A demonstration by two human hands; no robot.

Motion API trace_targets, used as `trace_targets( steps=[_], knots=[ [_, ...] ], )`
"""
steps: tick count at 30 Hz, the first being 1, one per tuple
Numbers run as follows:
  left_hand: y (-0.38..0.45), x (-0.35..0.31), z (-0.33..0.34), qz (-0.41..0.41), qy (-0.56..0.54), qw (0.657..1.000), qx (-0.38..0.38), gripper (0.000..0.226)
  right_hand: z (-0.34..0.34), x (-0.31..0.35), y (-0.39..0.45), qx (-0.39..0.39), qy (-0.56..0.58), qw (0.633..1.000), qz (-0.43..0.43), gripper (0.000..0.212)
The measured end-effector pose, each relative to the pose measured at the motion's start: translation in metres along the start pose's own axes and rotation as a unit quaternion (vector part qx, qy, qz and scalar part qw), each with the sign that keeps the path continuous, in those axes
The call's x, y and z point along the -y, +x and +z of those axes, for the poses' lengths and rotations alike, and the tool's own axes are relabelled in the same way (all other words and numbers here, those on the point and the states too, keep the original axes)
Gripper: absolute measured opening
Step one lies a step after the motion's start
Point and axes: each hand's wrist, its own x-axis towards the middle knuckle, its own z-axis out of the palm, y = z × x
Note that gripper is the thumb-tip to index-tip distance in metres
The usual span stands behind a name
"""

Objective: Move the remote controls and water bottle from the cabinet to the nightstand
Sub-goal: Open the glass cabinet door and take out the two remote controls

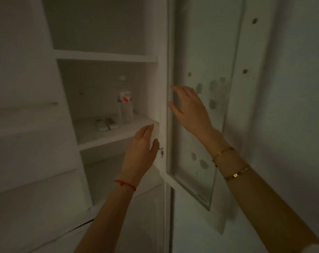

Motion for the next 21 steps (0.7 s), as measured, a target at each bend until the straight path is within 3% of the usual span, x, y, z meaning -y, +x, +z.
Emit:
trace_targets(
  steps=[8,16,21],
  knots=[
    [0.007,0.065,-0.053,-0.151,0.117,0.981,-0.015,0.049,0.099,0.032,0.020,0.116,0.090,0.989,0.026,0.041],
    [0.055,0.133,-0.059,-0.219,0.152,0.964,0.013,0.048,0.199,0.046,0.054,0.201,0.159,0.965,0.057,0.038],
    [0.096,0.179,-0.048,-0.258,0.154,0.953,0.025,0.034,0.250,0.050,0.080,0.248,0.176,0.950,0.071,0.041]
  ],
)
